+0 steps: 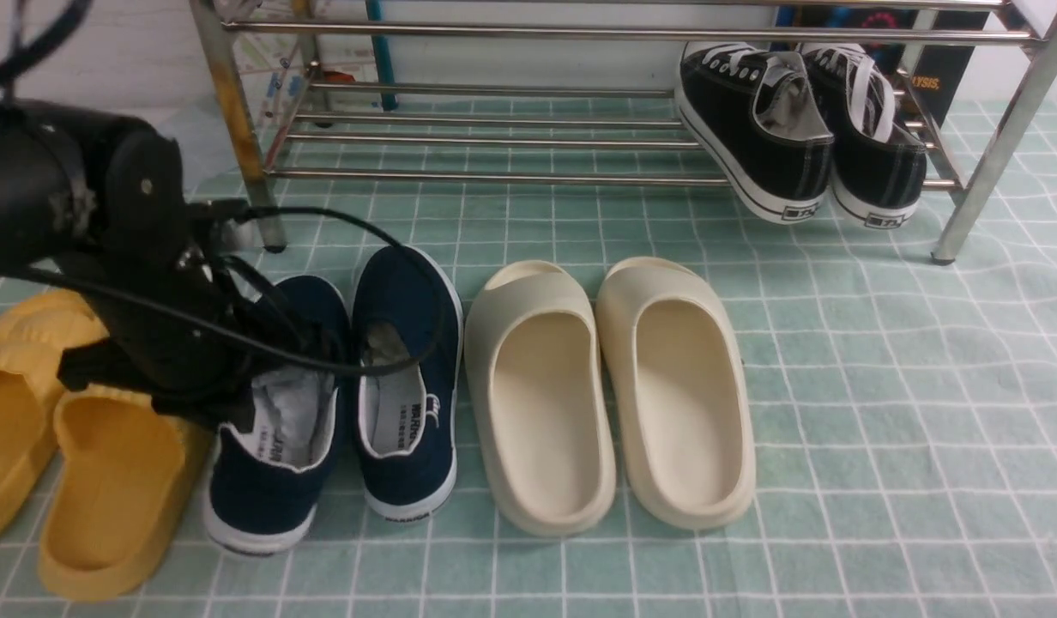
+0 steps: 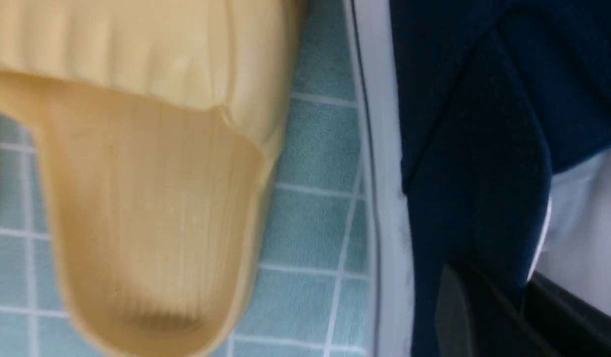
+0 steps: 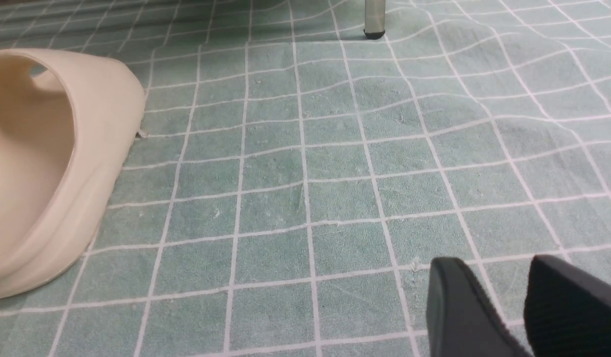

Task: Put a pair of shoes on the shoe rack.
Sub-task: Use the left arm to grab the shoe closest to it, then use the left arm to put a shoe into the shoe rack

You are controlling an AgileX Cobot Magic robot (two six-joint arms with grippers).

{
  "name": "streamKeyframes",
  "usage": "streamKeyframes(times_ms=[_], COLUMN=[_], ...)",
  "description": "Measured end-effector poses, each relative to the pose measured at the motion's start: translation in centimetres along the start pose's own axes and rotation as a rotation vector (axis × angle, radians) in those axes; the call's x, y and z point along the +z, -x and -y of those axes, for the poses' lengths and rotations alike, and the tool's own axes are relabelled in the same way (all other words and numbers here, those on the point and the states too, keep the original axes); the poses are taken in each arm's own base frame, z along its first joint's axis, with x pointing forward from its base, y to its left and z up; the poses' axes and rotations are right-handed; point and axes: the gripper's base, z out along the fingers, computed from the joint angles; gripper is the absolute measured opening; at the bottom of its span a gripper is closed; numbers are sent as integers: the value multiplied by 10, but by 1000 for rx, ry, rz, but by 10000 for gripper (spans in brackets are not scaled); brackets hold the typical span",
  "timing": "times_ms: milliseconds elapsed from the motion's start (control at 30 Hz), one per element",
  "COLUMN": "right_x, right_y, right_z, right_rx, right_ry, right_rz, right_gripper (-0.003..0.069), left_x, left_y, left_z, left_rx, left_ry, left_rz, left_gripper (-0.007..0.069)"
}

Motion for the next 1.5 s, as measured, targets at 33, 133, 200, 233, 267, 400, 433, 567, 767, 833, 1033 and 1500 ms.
streamKeyframes(times_ms=[33, 133, 200, 233, 267, 400, 433, 567, 767, 833, 1033, 1500], right_x=[0, 0, 0, 0, 0, 0, 0, 0, 0, 0, 0, 0], right_y=[0, 0, 0, 0, 0, 0, 0, 0, 0, 0, 0, 0], right_z=[0, 0, 0, 0, 0, 0, 0, 0, 0, 0, 0, 0], right_rx=[0, 0, 0, 0, 0, 0, 0, 0, 0, 0, 0, 0], right_ry=[0, 0, 0, 0, 0, 0, 0, 0, 0, 0, 0, 0], right_rz=[0, 0, 0, 0, 0, 0, 0, 0, 0, 0, 0, 0], right_gripper=[239, 239, 239, 239, 239, 239, 239, 239, 239, 239, 239, 239], left_x=[-10, -33, -40, -40, -40, -25, -20, 0, 12, 15, 11, 31], left_y=[3, 20, 35, 37, 54, 90, 103, 134, 167, 175, 187, 205], left_z=[1, 6, 13, 14, 21, 35, 39, 44, 48, 52, 60, 58], left_rx=[14, 62, 71, 73, 83, 80, 67, 37, 6, -17, -63, -80], left_ry=[-7, -31, -57, -58, -77, -96, -101, -96, -84, -107, -165, -135], left_rz=[21, 78, 116, 119, 146, 166, 180, 181, 233, 260, 352, 486], left_gripper=[25, 25, 25, 25, 25, 25, 25, 25, 25, 25, 25, 25])
